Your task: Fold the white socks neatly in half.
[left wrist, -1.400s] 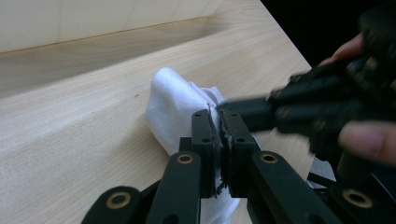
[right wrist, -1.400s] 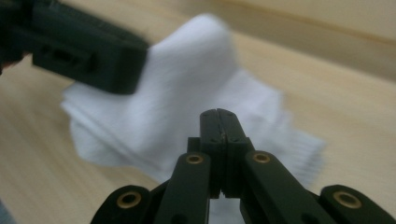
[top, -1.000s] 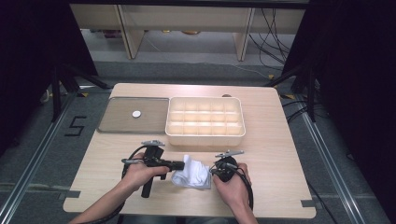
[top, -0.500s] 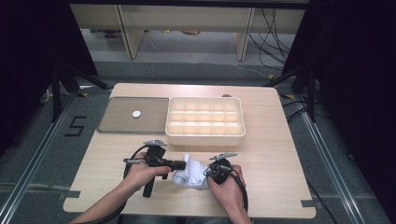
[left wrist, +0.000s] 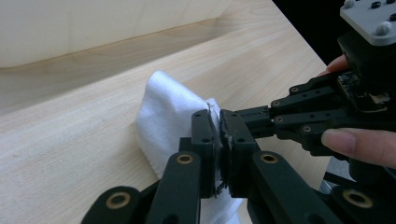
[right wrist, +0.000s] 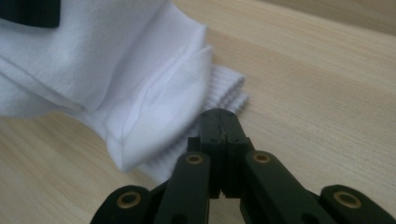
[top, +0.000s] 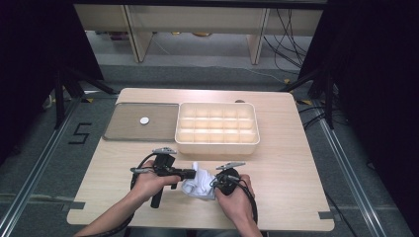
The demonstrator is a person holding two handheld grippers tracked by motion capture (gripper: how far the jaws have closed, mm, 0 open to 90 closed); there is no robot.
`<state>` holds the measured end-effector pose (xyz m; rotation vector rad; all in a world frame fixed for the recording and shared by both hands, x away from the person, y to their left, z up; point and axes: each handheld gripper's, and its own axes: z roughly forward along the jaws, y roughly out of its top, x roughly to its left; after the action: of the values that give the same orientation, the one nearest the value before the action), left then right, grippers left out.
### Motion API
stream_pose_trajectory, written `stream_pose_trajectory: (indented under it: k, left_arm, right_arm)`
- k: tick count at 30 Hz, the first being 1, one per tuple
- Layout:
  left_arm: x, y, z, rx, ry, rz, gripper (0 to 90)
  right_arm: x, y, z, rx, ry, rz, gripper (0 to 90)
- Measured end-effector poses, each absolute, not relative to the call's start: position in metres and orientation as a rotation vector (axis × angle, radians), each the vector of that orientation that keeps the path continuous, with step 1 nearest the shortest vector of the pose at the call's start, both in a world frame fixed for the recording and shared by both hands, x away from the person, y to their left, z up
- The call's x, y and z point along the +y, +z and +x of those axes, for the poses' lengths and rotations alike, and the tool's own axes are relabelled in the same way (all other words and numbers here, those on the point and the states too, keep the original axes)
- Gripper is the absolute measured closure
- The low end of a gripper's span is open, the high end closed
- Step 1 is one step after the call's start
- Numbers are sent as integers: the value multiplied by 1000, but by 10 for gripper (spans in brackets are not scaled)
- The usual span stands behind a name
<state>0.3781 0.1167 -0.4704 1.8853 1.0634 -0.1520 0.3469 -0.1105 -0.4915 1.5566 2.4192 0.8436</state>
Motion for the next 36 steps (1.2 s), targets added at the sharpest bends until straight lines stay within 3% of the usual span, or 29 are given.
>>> stream_pose_trajectory:
  k: [36]
  left_arm:
    - [124, -465, 382, 1046, -133, 1908, 847]
  right_arm:
    - [-98, -493, 346, 2424, 880, 1514, 900]
